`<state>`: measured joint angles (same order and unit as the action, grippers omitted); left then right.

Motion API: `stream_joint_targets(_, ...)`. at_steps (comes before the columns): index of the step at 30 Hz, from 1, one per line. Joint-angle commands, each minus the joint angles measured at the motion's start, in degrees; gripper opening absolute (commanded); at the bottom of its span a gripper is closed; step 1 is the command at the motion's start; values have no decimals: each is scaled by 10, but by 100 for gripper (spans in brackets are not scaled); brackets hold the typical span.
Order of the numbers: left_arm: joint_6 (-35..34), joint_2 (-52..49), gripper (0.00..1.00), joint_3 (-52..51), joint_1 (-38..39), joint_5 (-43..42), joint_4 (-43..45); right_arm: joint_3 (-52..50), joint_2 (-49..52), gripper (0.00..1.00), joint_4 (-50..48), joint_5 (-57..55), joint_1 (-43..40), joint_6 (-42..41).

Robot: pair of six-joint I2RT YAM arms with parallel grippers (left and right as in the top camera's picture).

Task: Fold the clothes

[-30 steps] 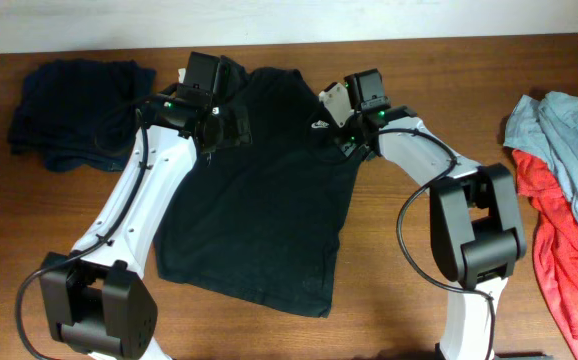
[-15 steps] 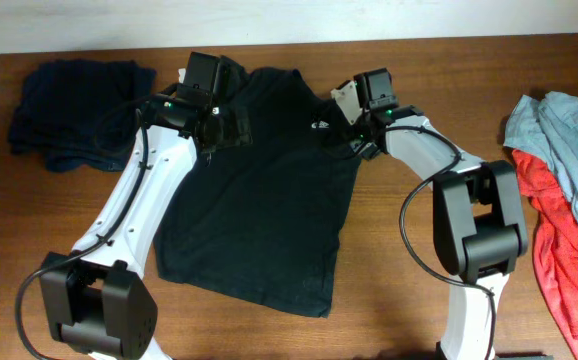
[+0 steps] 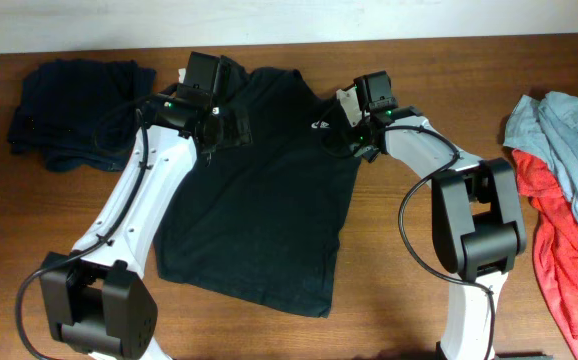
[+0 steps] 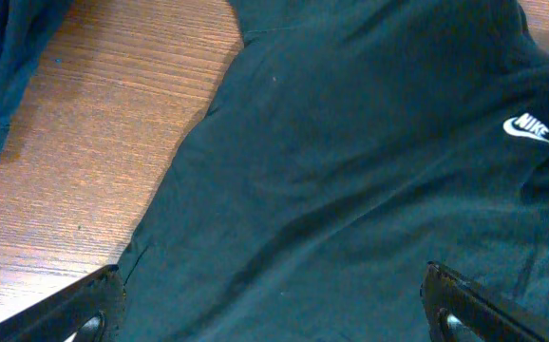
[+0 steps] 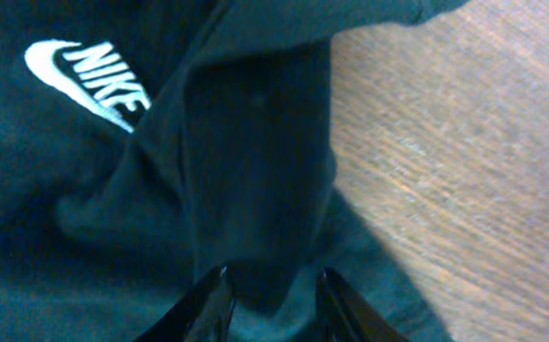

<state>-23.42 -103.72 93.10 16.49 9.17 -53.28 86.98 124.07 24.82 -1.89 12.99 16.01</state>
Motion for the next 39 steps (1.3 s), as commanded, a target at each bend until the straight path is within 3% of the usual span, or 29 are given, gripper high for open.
stream_joint_targets(1, 1, -3, 99, -4, -1, -3, 1, 0, -13, 35, 9, 33, 2, -22)
stream_joint_targets(13, 1, -3, 99, -4, -1, -3, 1, 13, -23, 36, 26, 92, 2, -45)
stream_joint_targets(16, 1, -3, 99, -4, -1, -3, 1, 17, -23, 47, 22, 85, 2, -44)
stream_joint_targets(21, 1, -3, 99, -4, -1, -3, 1, 16, -23, 47, 24, 48, 1, -43)
stream_joint_targets(24, 1, -3, 99, -4, -1, -3, 1, 16, -20, 46, 24, 38, 1, -43)
stream_joint_targets(27, 1, -3, 99, -4, -1, -3, 1, 16, -19, 38, 24, 38, 1, -43)
stream_joint_targets(31, 1, -3, 99, -4, -1, -3, 1, 16, -19, 36, 21, 38, 1, -43)
stream_joint_targets(39, 1, -3, 99, -4, -1, -3, 1, 28, -19, 22, 12, 22, 1, -43)
